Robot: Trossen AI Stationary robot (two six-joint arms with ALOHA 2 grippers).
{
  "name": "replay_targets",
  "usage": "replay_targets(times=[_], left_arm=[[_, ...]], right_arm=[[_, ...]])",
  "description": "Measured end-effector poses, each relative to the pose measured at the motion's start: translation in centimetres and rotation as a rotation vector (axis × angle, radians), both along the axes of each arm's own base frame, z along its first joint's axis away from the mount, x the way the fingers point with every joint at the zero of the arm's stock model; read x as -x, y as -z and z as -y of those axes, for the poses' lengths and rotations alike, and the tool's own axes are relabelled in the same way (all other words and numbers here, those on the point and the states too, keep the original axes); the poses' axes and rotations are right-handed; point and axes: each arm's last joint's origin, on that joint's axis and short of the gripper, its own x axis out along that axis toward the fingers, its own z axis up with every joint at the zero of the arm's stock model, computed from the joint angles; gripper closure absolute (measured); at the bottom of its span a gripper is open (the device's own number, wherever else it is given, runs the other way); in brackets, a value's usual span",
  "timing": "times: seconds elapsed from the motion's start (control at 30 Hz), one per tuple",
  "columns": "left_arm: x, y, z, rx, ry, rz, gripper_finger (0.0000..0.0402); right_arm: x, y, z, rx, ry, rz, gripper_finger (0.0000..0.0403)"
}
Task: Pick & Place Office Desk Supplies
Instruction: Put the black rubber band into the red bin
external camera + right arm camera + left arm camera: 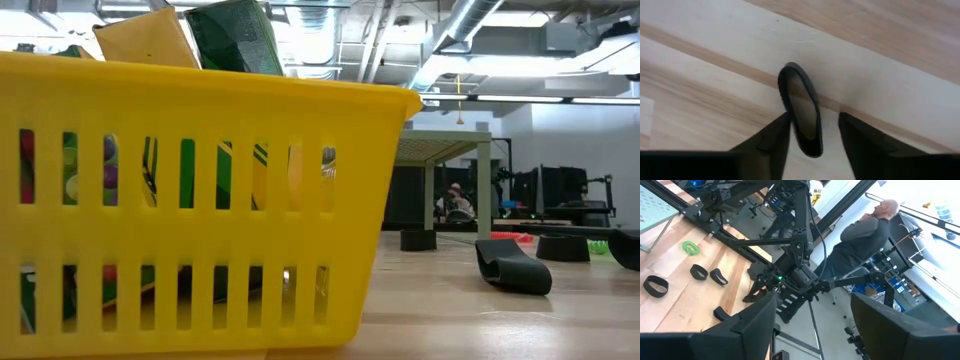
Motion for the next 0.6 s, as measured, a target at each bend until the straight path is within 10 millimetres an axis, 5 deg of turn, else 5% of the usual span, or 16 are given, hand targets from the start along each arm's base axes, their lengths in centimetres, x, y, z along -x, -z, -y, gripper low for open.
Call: replay_targets(times=[0.23, 0.4, 0.6], left_arm=[[0.0, 0.0, 0.0, 0.000, 0.000, 0.000, 0.0165], [-0.1, 0.1, 0.1, -0.003, 0.002, -0.006, 0.0166], [-1.6, 1.7, 1.4, -0.021, 0.084, -0.091, 0.0156]], right_arm=[[-0.7, -0.8, -0.7, 0.011, -0.087, 0.059, 0.0390], [-2.4, -3.1, -1.4, 0.020, -0.178, 0.170, 0.0395], [-5.7, -8.5, -1.0, 0.128, -0.272, 0.386, 0.0398]])
